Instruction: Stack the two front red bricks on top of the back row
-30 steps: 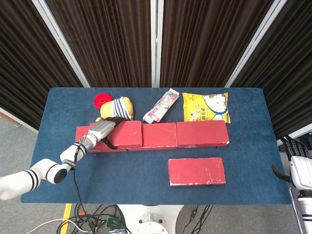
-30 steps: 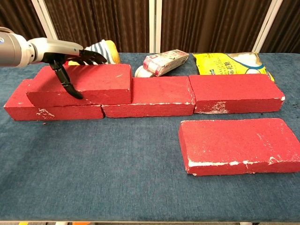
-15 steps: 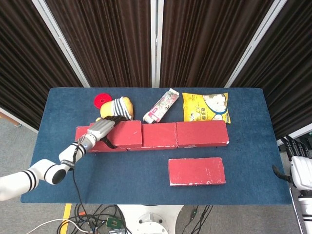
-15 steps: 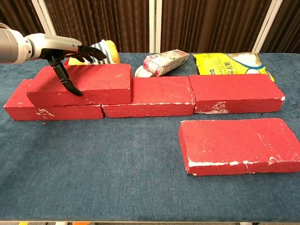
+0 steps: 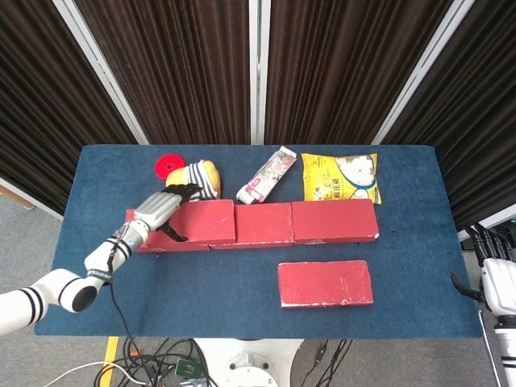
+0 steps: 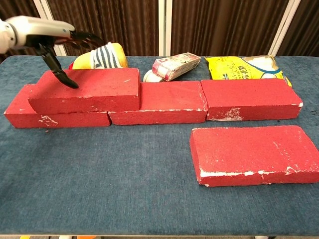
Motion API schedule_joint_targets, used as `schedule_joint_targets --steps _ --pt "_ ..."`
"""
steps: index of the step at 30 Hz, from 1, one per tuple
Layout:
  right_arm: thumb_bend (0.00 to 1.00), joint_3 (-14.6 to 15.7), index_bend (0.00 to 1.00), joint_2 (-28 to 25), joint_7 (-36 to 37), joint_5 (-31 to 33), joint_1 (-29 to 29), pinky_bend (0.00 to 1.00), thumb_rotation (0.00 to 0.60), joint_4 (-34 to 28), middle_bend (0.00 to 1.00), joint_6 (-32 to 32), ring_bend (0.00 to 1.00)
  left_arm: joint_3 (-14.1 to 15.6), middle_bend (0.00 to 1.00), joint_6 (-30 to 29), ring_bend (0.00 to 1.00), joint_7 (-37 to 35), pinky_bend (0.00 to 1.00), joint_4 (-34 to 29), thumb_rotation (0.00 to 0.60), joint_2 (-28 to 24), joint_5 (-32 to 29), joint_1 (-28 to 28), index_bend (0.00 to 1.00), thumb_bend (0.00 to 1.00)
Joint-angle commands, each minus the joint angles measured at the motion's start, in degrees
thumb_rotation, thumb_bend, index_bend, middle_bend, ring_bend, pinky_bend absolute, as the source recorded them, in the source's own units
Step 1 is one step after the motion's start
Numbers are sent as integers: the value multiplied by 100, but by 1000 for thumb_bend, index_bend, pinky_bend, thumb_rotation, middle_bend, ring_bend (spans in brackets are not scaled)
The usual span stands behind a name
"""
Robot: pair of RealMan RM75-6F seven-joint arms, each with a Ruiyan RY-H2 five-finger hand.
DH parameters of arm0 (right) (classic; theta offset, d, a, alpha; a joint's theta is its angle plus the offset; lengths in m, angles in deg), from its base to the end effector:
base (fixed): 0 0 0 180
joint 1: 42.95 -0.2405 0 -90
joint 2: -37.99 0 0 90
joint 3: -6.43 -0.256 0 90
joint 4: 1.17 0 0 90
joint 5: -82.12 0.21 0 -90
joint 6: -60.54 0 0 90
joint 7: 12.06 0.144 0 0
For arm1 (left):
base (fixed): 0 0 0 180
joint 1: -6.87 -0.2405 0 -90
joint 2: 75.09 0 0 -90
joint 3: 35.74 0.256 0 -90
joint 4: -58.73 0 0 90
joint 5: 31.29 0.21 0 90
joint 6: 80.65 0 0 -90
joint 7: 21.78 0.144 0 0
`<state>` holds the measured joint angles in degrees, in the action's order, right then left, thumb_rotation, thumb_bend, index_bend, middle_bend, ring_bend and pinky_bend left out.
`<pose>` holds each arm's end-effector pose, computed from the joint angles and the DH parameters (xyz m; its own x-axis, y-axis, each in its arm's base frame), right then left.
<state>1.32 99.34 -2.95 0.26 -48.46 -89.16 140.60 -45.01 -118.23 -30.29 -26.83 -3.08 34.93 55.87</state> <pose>-0.3382 -0.1941 0.1832 0.3488 -0.0252 0.9369 -0.9345 0.0659 0.3497 -0.1601 0.3837 0.0498 0.3094 0.4770 0.8226 0.9333 -0.3181 -0.1666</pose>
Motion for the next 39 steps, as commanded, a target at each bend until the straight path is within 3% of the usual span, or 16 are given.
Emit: schedule_joint_targets --steps 1,10,15,18,28,39 --pt "239 20 0 -44 -50 -102 1 0 600 -71 0 61 0 111 0 -606 0 390 0 -445 600 -420 32 -363 0 0" --pt "151 201 0 -354 -493 -883 -245 0 600 -772 0 -1 0 651 0 -2589 0 1446 0 -1381 600 -1079 407 -1618 0 0" --pt "16 416 0 -433 -1027 -1291 -538 0 600 -1292 0 -507 0 973 0 -3385 0 1660 0 -1499 600 -1093 667 -2297 0 0" --pt "0 509 0 -389 -1317 -1296 -737 0 600 -1544 0 -959 0 1085 0 -3715 0 1609 0 -1474 600 -1053 821 -2607 0 0" --pt "0 463 0 55 -2313 -533 -1531 0 600 -2070 0 -2508 0 1273 0 -4254 0 1180 0 -1179 600 -951 1192 -3295 0 0" --pt "0 324 0 773 -3437 924 -2098 0 600 -1971 0 -3176 0 1249 0 -4210 0 816 0 -779 600 -829 1313 -3567 0 0"
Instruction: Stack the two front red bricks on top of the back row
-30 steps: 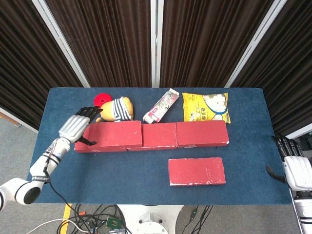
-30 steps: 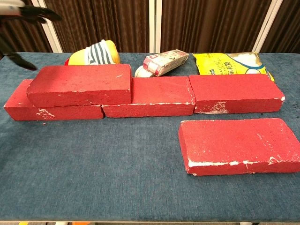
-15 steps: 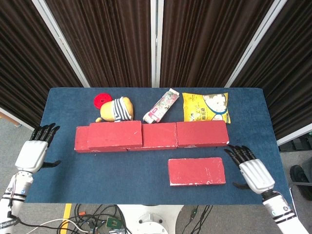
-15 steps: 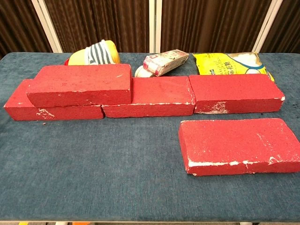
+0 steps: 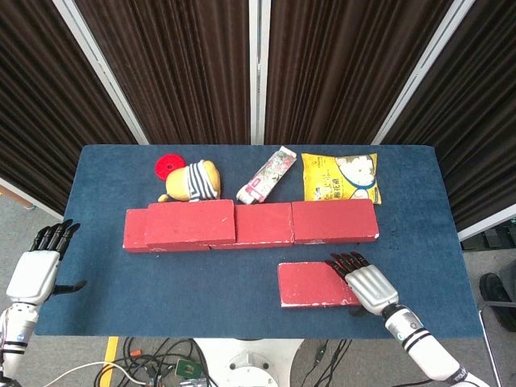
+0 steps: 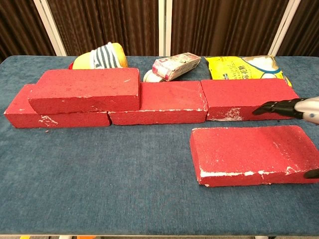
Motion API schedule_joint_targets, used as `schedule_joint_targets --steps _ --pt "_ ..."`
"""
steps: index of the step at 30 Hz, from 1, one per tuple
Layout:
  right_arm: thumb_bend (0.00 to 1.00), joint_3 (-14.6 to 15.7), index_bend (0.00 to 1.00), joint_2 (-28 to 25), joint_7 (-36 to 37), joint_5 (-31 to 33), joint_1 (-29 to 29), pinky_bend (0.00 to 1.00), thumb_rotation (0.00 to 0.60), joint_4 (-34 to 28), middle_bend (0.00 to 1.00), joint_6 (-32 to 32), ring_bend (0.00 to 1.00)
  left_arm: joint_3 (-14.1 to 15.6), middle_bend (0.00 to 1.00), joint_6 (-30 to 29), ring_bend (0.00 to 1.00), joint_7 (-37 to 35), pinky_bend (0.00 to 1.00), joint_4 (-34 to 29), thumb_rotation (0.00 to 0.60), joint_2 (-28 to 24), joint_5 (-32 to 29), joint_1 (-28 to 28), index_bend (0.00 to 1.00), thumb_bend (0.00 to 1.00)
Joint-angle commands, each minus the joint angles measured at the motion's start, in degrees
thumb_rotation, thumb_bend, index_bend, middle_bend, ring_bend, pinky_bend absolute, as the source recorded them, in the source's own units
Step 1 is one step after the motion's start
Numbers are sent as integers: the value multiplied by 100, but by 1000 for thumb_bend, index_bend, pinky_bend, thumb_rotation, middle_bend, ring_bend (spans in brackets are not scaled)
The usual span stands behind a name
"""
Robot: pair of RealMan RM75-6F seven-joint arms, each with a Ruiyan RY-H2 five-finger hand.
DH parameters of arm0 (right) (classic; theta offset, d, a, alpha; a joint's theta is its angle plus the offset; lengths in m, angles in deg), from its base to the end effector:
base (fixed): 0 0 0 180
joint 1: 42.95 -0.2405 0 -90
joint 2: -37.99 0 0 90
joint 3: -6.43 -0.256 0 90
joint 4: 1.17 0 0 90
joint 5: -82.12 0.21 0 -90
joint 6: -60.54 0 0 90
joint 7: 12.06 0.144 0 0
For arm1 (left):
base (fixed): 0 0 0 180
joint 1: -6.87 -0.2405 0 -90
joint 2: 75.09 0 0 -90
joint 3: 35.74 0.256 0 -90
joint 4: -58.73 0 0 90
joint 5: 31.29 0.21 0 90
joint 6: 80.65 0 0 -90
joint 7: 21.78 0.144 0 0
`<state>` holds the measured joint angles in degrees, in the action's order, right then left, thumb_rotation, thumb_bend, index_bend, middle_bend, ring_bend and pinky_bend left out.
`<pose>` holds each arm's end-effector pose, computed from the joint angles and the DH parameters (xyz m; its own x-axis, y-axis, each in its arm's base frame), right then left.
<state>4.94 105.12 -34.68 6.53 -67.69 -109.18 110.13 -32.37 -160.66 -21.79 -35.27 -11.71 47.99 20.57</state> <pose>-0.2136 -0.2238 0.0427 0.5370 -0.4747 0.6973 -0.8375 -0.3993 0.3731 -0.3075 0.2039 0.1415 0.3878 0.1399 0.9111 0.9214 -0.0293 -0.3876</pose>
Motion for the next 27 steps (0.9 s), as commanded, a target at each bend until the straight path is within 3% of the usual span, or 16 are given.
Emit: schedule_joint_targets --steps 1,15,27 --pt "0 -40 0 235 -329 379 -211 0 600 43 0 -137 0 -25 0 40 0 -66 0 91 600 50 12 -52 0 0" --pt "0 -26 0 851 -690 1416 -675 0 600 438 0 -217 0 -130 0 19 0 -164 0 276 600 89 196 -227 0 0" --pt "0 66 0 1030 -460 1735 -873 0 600 631 9 -246 0 -203 0 137 0 -265 0 311 600 88 253 -282 0 0"
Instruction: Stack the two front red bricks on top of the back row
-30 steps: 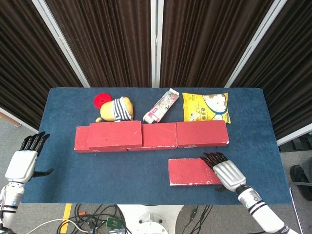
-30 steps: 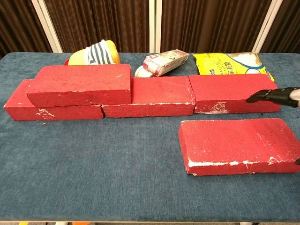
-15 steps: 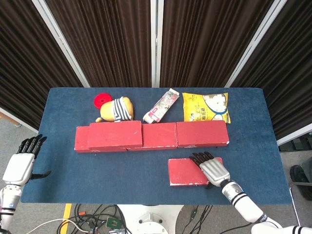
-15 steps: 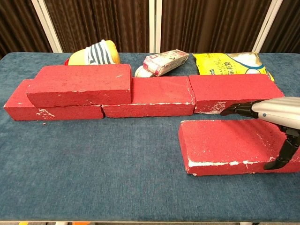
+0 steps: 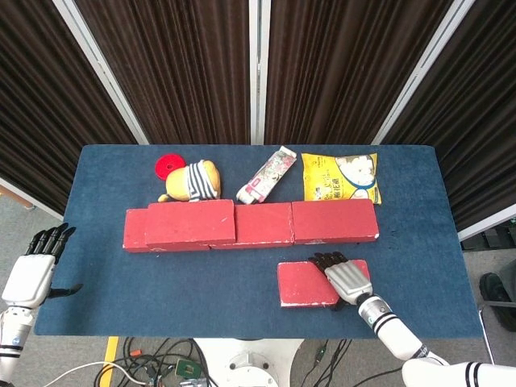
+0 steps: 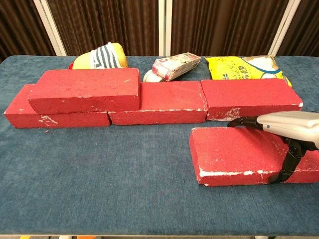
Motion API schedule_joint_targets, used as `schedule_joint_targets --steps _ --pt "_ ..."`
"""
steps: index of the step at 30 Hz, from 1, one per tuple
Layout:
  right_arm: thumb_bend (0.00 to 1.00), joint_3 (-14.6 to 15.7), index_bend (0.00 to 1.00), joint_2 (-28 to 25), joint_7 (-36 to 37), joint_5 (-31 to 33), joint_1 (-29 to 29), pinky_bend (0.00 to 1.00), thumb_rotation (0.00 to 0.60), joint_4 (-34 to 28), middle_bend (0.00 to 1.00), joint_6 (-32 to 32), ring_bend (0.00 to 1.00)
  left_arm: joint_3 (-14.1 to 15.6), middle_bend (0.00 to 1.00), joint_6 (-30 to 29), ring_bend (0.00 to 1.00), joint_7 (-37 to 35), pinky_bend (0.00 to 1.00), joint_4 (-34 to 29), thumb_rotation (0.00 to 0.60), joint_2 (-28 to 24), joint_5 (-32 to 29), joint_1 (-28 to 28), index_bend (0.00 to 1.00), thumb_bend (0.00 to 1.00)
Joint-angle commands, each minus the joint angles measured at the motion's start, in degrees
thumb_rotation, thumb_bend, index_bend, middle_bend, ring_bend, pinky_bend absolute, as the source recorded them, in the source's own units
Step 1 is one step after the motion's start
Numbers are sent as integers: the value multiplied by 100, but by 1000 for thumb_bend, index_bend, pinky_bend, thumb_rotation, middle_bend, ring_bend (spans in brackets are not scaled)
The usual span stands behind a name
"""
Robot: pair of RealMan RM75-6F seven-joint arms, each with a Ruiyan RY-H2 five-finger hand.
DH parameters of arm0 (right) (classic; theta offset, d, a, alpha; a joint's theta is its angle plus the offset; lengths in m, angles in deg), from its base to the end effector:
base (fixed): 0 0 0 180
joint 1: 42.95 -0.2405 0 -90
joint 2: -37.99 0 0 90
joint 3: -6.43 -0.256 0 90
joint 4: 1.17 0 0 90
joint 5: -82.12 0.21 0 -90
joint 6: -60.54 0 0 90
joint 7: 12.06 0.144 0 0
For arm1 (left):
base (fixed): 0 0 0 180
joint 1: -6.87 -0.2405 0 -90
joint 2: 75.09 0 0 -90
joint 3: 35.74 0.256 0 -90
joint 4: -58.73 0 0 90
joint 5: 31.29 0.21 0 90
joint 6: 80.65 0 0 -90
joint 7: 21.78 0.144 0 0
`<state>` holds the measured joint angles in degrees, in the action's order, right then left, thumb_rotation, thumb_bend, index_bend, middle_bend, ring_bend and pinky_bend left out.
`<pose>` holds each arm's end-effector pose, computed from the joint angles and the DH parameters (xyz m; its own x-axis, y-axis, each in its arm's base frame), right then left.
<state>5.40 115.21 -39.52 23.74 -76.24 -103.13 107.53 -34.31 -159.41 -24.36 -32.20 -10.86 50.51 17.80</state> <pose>-0.2059 -0.2492 -0.0087 0.4823 -0.5750 0.6609 -0.8757 -0.3359 0.3469 -0.3186 0.1978 0.1411 0.3775 0.1417 0.9151 0.9254 -0.0233 -0.3782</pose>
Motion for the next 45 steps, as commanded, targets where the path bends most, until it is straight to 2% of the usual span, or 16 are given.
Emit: schedule_joint_targets --steps 1,5,10,15,18,20,26,29,35,45 --pt "0 27 0 32 50 10 -21 0 600 39 22 24 0 -17 0 18 0 -12 0 7 600 5 1 -8 0 0" --pt "34 48 0 68 216 -159 24 25 600 79 117 182 36 -39 0 25 0 -23 0 9 600 7 19 -32 0 0" --pt "108 44 0 -70 481 -317 66 151 600 -54 233 267 196 -71 0 43 0 -63 0 4 600 -7 21 -54 0 0" --pt "120 -52 0 -572 957 -712 58 179 600 -540 238 244 215 -82 0 25 0 -95 0 -6 600 -27 40 -101 0 0" --pt "119 -241 0 -916 1133 -1107 20 179 600 -834 226 424 209 -93 0 11 0 -153 0 -15 600 -47 38 -134 0 0" --pt "118 -475 0 -1063 1090 -1194 -118 183 600 -855 224 504 208 -95 0 11 0 -199 0 -12 600 -61 35 -158 0 0" --pt "114 -1204 0 -981 822 -632 -1012 187 600 -197 217 -34 211 -112 0 34 0 -308 0 13 600 -78 34 -191 0 0" --pt "101 -1397 0 -768 974 -546 -1394 187 600 378 216 -362 212 -121 0 45 0 -357 0 62 600 -44 79 -185 0 0" --pt "99 -1390 0 -433 976 -285 -1922 187 600 1168 207 -885 212 -137 0 30 0 -445 0 133 600 0 156 -192 0 0" --pt "108 -1152 0 165 749 591 -2399 200 600 1776 198 -1121 214 -151 0 -114 0 -701 0 333 600 80 311 -257 0 0"
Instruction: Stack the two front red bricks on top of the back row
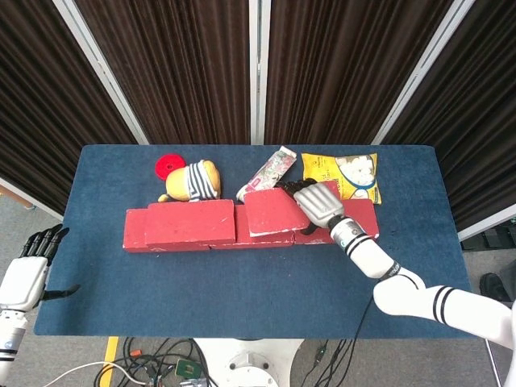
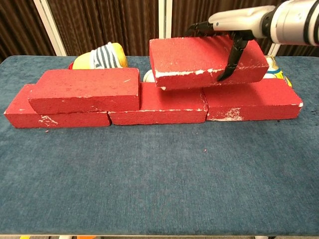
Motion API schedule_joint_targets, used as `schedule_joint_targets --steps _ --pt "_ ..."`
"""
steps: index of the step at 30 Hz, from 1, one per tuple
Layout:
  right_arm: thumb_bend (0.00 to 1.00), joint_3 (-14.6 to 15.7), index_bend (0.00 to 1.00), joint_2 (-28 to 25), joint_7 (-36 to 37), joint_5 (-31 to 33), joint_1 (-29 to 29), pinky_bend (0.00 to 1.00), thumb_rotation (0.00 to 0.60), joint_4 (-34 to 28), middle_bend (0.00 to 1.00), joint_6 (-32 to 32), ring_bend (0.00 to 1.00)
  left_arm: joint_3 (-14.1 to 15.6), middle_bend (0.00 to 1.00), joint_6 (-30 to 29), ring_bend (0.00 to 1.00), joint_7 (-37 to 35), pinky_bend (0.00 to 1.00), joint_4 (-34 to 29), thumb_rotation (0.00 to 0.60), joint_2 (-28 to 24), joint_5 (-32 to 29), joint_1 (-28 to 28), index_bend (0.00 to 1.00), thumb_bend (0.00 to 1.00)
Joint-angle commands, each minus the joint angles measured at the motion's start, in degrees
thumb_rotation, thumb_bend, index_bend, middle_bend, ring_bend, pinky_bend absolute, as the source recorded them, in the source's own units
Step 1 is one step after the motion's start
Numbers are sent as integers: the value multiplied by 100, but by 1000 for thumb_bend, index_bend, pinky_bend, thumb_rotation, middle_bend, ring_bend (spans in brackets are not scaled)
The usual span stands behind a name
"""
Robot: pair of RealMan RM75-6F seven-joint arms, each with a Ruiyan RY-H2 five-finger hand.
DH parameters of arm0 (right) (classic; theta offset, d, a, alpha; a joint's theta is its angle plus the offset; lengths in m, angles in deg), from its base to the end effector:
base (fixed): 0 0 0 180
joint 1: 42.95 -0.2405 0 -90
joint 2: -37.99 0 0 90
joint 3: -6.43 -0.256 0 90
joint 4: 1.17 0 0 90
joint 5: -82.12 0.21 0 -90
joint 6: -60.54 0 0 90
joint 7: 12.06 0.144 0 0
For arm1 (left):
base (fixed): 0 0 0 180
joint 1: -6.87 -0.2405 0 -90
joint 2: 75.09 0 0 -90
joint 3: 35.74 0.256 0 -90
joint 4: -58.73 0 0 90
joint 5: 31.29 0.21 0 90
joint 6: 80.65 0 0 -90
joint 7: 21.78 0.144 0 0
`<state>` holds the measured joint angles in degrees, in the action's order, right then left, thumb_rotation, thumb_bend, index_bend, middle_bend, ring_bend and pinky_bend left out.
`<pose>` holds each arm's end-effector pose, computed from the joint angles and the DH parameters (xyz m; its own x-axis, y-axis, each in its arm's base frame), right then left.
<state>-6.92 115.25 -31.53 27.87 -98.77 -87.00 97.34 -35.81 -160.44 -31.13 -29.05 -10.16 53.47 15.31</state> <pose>-0.0998 -0.4001 0.0246 0.5617 -0.3346 0.7566 -0.7928 -0.4792 0.3767 -0.3267 0.1914 0.1458 0.3074 0.1143 0.9447 0.9514 -0.0212 -0.3071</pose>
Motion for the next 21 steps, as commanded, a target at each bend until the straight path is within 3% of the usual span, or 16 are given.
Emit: schedule_joint_targets --steps 1,7,21 --pt "108 112 0 203 -72 210 -188 200 600 212 197 -129 214 -1 0 -15 0 -38 0 29 600 14 24 -11 0 0" --pt "108 330 0 441 -222 548 -383 216 600 436 181 -171 214 -6 0 2 0 -169 0 106 600 32 50 -15 0 0" --pt "108 491 0 685 -253 1053 -668 216 600 689 181 -131 214 -12 0 221 0 -524 0 316 600 109 -41 6 0 0"
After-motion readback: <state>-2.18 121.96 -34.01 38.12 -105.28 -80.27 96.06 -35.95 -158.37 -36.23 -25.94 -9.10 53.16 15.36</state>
